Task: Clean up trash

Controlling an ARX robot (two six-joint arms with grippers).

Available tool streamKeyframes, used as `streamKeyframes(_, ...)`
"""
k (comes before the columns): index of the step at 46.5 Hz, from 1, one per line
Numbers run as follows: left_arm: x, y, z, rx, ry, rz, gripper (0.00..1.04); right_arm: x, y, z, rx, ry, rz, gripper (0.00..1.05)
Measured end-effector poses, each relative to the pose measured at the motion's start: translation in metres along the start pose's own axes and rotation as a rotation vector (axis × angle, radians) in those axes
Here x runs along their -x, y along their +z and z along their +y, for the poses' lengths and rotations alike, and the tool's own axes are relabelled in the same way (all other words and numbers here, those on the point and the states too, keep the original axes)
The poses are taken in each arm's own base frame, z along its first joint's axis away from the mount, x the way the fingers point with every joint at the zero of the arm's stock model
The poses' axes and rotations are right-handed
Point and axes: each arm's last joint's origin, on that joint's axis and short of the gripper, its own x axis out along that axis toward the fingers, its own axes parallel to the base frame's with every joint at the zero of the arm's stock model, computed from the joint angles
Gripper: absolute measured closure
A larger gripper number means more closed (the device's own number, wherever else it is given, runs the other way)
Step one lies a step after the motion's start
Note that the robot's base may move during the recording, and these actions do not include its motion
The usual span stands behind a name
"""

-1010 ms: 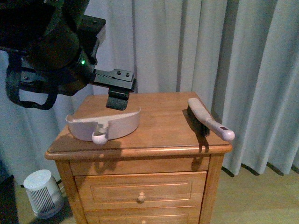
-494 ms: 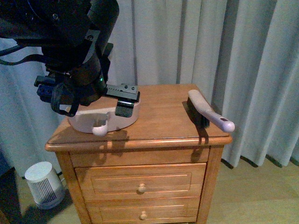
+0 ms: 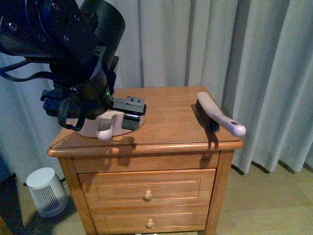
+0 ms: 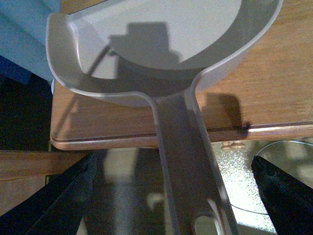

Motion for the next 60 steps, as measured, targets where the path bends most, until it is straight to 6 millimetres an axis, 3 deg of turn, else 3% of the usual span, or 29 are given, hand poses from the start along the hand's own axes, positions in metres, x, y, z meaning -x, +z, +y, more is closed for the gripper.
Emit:
streamKeyframes(51,-0.021,-0.016,0.001,-0.001,0.013,0.041,0.08,0.000,0.000,0.000,0.000,0.000,0.000,0.07)
streamKeyframes(60,-0.021,-0.016,0.001,-0.002,0.014,0.041,0.33,0.000,0.000,0.000,0.000,0.000,0.000,0.07)
